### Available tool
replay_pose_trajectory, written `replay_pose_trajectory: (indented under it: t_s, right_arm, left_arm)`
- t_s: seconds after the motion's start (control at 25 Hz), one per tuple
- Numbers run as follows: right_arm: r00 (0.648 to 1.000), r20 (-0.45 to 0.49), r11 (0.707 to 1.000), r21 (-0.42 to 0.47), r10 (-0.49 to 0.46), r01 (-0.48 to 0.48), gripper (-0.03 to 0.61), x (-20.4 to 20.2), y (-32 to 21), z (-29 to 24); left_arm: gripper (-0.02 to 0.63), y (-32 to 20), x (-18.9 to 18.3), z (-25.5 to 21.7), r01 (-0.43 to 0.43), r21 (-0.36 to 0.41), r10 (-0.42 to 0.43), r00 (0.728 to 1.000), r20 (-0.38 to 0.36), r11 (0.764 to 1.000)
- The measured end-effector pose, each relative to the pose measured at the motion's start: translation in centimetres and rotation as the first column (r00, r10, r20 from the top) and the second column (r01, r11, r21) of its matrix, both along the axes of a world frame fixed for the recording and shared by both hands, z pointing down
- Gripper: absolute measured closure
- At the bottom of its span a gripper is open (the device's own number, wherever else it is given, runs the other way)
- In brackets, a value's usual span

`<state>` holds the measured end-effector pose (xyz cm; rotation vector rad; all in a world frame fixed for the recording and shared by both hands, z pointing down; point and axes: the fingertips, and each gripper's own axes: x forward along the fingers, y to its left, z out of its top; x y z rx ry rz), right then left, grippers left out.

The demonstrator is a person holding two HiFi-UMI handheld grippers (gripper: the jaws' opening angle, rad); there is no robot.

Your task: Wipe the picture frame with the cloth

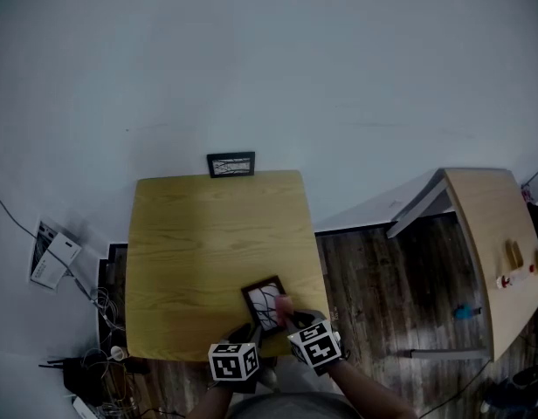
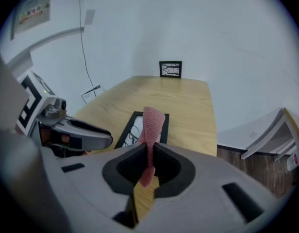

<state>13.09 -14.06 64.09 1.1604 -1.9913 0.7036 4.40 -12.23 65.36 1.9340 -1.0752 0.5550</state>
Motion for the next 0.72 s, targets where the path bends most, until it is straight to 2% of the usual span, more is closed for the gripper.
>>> replay_pose_trajectory:
  t_s: [0.28,0.48,0.72]
  right_arm:
    - [0.985,0.127,0.987,0.091,0.119,-0.131,0.560,-2.1,1.6,-4.3]
    - [0.967,0.210,0.973,0.151,0.141,-0.175,0.560,-4.3,4.2,-7.2]
    - [0.952,0.263,0.955,0.205,0.155,-0.212,0.560,-6.3,7.8,-9.8]
  left_arm:
    - [0.568,0.9,-3.4,-2.3,0.029,0.034,-0.029,1.000,-0.005,0.999]
    - [0.592,2.3,-5.7,-4.2,0.028,0.063,-0.027,0.999,-0.023,0.998]
    - [0.600,4.7,-8.0,-7.1,-0.005,0.116,0.011,0.999,-0.047,0.993]
